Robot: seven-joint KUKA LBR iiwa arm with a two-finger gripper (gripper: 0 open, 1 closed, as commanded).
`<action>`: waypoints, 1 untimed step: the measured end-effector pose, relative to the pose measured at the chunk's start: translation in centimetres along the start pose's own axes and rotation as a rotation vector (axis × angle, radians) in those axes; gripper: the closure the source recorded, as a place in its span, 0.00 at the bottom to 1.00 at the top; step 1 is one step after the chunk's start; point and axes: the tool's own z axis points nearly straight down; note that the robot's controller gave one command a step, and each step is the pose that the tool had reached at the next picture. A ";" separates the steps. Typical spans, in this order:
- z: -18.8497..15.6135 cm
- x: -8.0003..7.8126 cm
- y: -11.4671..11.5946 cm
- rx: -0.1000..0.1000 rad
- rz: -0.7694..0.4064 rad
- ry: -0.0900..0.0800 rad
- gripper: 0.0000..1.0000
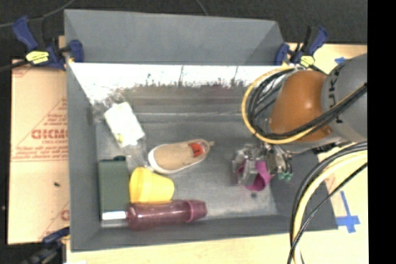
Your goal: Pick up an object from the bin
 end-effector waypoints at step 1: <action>0.0 0.0 0.0 0.000 -0.001 0.000 1.00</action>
Offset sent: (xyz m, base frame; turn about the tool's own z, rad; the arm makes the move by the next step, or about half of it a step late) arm 0.0038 0.0121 0.0947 -0.0003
